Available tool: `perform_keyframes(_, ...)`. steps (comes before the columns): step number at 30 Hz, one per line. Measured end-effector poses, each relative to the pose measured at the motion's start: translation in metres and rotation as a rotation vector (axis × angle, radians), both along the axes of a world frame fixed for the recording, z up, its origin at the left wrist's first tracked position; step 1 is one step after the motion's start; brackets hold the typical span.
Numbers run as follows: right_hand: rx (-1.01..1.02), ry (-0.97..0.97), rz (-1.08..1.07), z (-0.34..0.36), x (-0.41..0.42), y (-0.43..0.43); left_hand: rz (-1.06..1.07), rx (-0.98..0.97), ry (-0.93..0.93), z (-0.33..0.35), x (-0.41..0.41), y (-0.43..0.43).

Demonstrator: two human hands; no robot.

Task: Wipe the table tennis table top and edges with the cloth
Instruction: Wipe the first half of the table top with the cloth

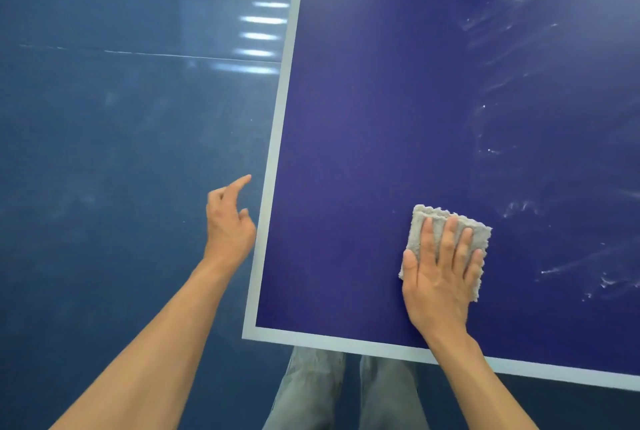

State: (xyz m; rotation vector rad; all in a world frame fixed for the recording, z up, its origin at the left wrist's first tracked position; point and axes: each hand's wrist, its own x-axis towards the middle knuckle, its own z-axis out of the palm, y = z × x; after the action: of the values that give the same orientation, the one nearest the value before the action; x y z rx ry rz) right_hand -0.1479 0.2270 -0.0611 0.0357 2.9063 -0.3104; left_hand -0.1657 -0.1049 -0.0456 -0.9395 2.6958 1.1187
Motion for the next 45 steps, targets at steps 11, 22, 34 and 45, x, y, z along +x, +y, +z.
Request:
perform_keyframes(11,-0.001,0.096,0.661,-0.009,0.014,0.002,-0.152,-0.009,0.004,-0.019,0.040,0.049)
perform_keyframes(22,-0.060,0.080,0.746,-0.007,0.007,-0.057,-0.350,-0.451,-0.046,-0.021,0.038,0.062)
perform_keyframes(34,0.000,-0.008,-0.043,-0.005,0.028,0.092,-0.711,-0.576,0.002,-0.035,0.051,0.156)
perform_keyframes(45,0.008,0.061,0.742,-0.014,0.051,0.156,-0.604,-0.571,0.088,-0.024,0.025,0.188)
